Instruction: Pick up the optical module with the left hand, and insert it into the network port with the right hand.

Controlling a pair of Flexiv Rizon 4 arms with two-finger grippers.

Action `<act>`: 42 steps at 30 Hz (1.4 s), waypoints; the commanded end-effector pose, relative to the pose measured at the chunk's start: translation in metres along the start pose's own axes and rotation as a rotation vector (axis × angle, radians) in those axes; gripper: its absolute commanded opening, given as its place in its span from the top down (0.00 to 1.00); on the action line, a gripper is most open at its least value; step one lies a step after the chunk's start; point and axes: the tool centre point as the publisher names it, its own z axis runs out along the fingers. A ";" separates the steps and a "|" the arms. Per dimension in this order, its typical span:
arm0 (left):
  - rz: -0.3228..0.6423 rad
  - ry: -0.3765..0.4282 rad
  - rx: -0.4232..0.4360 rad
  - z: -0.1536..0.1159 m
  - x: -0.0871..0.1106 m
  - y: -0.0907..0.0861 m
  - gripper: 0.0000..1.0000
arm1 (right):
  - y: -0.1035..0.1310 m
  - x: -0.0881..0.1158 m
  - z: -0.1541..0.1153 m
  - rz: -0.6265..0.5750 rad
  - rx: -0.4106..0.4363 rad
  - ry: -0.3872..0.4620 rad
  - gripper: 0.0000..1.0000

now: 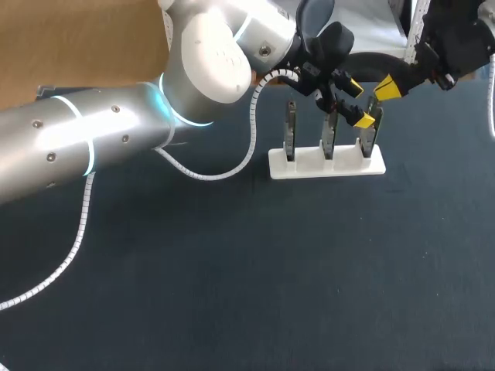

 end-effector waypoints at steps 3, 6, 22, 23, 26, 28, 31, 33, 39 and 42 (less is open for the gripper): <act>-0.001 0.004 0.001 0.000 -0.001 0.000 0.00 | -0.005 0.007 0.003 0.009 -0.013 0.001 1.00; -0.001 0.004 0.001 0.000 -0.001 0.000 0.00 | -0.005 0.008 0.006 0.012 -0.018 0.000 1.00; -0.001 0.004 0.001 0.000 -0.001 0.000 0.00 | -0.001 0.013 0.014 0.019 -0.028 0.035 1.00; -0.001 0.004 0.001 0.000 -0.001 0.000 0.00 | -0.001 0.013 0.014 0.016 -0.029 0.048 1.00; -0.001 0.004 0.001 0.000 -0.001 0.000 0.00 | 0.000 0.015 0.017 0.013 -0.029 0.061 1.00; -0.001 0.004 0.001 0.000 -0.001 0.000 0.00 | 0.001 0.017 0.019 0.008 -0.032 0.086 1.00; -0.001 0.004 0.001 0.000 -0.001 0.000 0.00 | 0.002 0.018 0.020 0.010 -0.035 0.091 1.00; -0.001 0.004 0.001 0.000 -0.001 0.000 0.00 | 0.002 0.019 0.020 0.011 -0.034 0.092 1.00; -0.001 0.004 0.001 0.000 -0.001 0.000 0.00 | 0.001 0.017 0.017 0.017 -0.018 0.065 1.00; -0.001 0.004 0.001 0.000 -0.001 0.000 0.00 | 0.001 0.012 0.013 0.013 -0.007 0.039 1.00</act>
